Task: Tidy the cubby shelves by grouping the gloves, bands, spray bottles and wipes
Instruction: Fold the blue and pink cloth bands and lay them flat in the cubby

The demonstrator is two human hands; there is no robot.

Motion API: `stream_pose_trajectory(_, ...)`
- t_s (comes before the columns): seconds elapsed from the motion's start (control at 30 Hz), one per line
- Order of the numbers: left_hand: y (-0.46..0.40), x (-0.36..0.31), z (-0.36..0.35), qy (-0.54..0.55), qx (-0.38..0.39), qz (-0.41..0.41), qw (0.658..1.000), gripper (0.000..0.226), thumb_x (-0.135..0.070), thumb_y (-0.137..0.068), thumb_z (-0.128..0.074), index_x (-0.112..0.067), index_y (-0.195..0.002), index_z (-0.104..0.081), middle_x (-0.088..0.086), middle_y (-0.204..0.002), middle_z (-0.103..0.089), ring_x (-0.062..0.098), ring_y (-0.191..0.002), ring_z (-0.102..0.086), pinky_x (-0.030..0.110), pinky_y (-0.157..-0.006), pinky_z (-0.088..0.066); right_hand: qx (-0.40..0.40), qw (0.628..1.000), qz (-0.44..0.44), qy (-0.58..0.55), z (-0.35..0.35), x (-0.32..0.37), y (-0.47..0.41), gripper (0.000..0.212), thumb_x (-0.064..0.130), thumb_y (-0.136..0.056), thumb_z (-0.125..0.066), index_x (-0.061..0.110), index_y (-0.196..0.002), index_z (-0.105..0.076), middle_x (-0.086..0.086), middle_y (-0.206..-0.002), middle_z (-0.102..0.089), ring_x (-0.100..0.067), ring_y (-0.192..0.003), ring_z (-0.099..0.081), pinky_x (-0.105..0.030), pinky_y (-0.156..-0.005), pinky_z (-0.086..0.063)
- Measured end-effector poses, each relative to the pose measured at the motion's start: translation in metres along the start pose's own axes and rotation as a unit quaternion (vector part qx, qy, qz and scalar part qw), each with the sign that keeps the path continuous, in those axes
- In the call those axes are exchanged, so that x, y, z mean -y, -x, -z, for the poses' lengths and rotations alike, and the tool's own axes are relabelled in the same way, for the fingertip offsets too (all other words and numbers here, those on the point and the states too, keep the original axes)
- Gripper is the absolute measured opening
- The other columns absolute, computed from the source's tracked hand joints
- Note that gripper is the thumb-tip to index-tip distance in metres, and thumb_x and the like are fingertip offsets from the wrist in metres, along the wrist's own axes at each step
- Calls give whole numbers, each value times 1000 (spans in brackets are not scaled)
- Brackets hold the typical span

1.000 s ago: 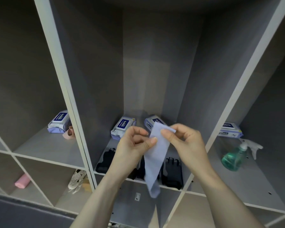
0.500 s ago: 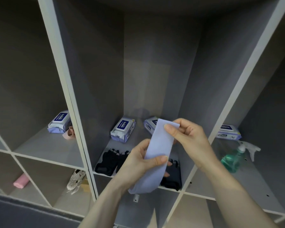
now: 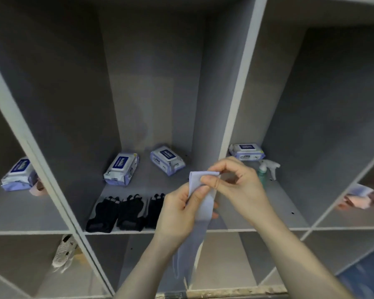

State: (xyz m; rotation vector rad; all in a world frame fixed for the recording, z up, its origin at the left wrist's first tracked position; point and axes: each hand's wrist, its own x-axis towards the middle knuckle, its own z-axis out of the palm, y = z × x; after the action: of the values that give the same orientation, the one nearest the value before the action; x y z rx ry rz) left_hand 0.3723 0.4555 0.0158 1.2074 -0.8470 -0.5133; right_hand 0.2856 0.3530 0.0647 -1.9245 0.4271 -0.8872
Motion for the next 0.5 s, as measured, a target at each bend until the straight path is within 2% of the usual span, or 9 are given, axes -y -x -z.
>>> stream_pose_trajectory(0.07, 1, 5, -10, -78, -6, -22, 997, 14, -29, -91, -55, -26, -89, -68, 7, -77, -75, 23, -66, -73, 40, -63, -60, -69, 997, -39, 13, 15, -6, 8, 24, 21, -73, -80, 21, -68, -57, 1, -71, -57, -9, -65, -51, -20, -62, -41)
stream_pose_trajectory(0.13, 2, 10, -21, -170, -11, -68, 983, 15, -36, -94, -51, -38, -94, -66, -6, -76, -74, 10, -65, -71, 34, -68, -58, -113, 990, -81, 36, 32, -12, 17, 38, 46, -71, -77, 17, -67, -52, -1, -63, -54, -23, -63, -51, -31, -60, -41)
stream_pose_trajectory(0.17, 2, 11, -28, -215, -14, -94, 972, 18, -38, -96, -49, -46, -102, -65, -13, -73, -72, 1, -62, -67, 26, -65, -55, -103, 988, -101, 49, 40, -14, 21, 49, 60, -69, -70, 14, -66, -54, -6, -62, -56, -32, -67, -54, -35, -61, -41)
stream_pose_trajectory(0.2, 3, 12, -37, -256, -17, -120, 959, 24, -40, -97, -45, -50, -111, -62, -17, -70, -70, -3, -59, -63, 22, -61, -51, -75, 988, -120, 62, 47, -14, 26, 61, 72, -66, -63, 11, -66, -57, -10, -64, -60, -33, -72, -59, -37, -62, -44)
stream_pose_trajectory(0.27, 4, 12, -57, -323, -9, -161, 933, 35, -44, -97, -37, -42, -125, -59, -11, -86, -74, 8, -71, -69, 28, -63, -53, -23, 985, -149, 79, 61, -14, 33, 78, 87, -63, -50, 11, -71, -65, -5, -70, -68, -22, -73, -65, -39, -67, -50)
stream_pose_trajectory(0.3, 4, 11, -68, -350, 4, -174, 920, 43, -44, -96, -32, -34, -128, -59, -5, -98, -74, 18, -81, -71, 34, -65, -55, -16, 984, -158, 84, 68, -14, 35, 81, 91, -59, -46, 13, -72, -66, -1, -71, -70, -16, -73, -66, -38, -69, -51)
stream_pose_trajectory(0.37, 5, 13, -92, -399, 25, -203, 894, 52, -37, -91, -28, -23, -131, -59, 1, -111, -71, 29, -84, -70, 38, -62, -55, -22, 981, -167, 101, 85, -17, 37, 81, 95, -54, -44, 18, -69, -64, 5, -69, -70, -12, -72, -65, -39, -69, -51)
stream_pose_trajectory(0.43, 6, 13, -118, -415, 27, -219, 883, 50, -30, -92, -34, -19, -136, -53, 1, -126, -65, 27, -91, -69, 34, -62, -55, -27, 979, -163, 115, 106, -22, 41, 73, 90, -58, -51, 18, -69, -61, 7, -64, -67, -9, -65, -61, -39, -66, -50)
stream_pose_trajectory(0.5, 8, 18, -146, -392, 43, -195, 898, 50, -29, -96, -38, -19, -145, -40, -3, -141, -52, 21, -113, -61, 32, -78, -54, -26, 981, -158, 112, 131, -30, 47, 55, 71, -71, -60, 16, -74, -62, 6, -63, -65, -5, -61, -57, -40, -65, -51)
